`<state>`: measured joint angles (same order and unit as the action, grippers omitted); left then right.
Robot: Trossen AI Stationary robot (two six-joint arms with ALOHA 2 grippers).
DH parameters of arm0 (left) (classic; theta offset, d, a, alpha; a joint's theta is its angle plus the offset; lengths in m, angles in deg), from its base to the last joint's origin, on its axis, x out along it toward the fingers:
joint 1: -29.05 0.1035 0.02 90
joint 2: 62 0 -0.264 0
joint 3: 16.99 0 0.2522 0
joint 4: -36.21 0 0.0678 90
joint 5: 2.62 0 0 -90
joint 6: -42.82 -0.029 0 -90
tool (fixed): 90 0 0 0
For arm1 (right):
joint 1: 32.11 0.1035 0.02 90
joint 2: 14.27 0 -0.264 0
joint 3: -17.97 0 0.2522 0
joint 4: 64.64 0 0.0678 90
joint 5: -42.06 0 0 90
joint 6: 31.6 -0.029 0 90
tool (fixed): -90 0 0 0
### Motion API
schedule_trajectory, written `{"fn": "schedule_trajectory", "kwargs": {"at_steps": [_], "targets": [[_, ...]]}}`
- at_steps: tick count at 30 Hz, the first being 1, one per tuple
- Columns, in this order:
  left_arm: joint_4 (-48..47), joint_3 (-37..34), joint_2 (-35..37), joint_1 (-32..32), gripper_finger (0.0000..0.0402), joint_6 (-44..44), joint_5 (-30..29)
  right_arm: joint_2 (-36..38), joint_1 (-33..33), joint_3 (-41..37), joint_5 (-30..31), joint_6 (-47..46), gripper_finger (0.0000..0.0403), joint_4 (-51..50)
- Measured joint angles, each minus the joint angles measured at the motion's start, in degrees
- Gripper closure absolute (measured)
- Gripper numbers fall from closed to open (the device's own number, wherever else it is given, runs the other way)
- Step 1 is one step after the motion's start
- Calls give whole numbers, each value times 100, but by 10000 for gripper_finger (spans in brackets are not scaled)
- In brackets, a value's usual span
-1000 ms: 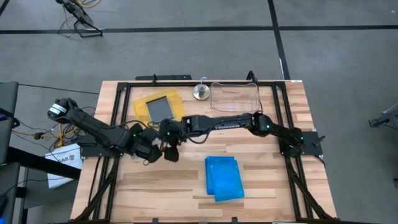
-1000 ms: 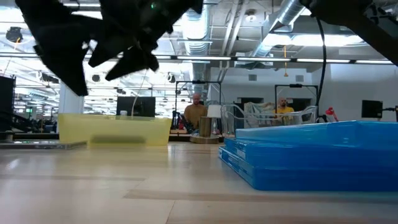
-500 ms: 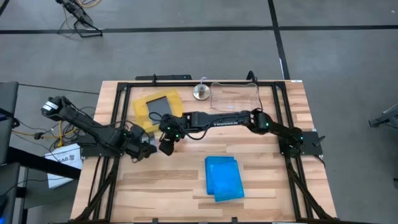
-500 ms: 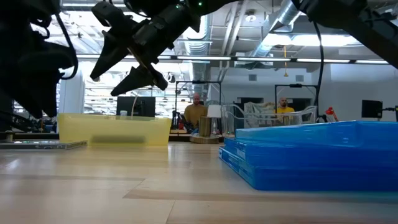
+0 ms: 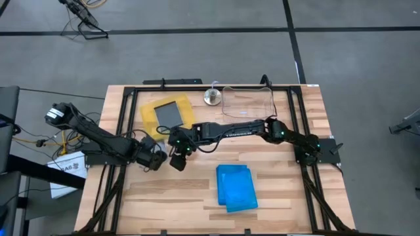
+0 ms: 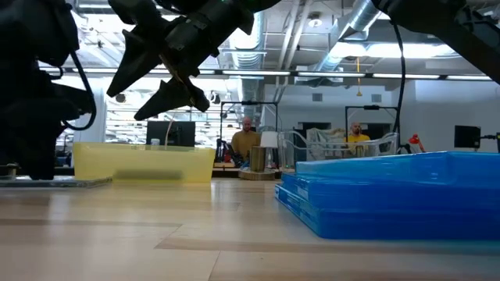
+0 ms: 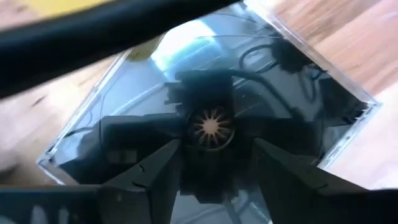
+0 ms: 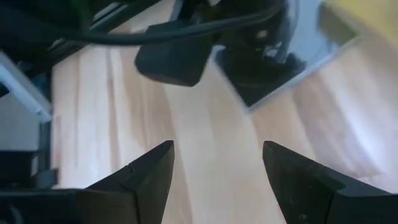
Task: Pick & place jewel cases by type
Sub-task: Put the black CD case into the yellow bin
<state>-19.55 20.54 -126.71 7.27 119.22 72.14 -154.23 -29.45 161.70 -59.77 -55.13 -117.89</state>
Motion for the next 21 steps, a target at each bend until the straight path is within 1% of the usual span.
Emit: {"fn": "schedule_trajectory", "kwargs": {"at_steps": [3,6,8,12,17,21], "targets": [[460,-5,-2,2,234,-96,8,0,5,0,-241,0,163,-161],[1202,-19,-8,-8,250,-266,256,0,2,0,-392,117,163,-431],[1740,-25,-22,-13,259,-421,429,0,0,0,-466,369,163,-671],[2474,-42,-132,-13,274,-692,673,0,20,0,-478,1066,163,-1359],[3098,-42,-354,-31,287,-834,1080,-3,84,0,-461,1875,163,-2117],[3521,-37,-325,-75,289,-622,1091,-4,156,0,-467,1994,163,-2162]]}}
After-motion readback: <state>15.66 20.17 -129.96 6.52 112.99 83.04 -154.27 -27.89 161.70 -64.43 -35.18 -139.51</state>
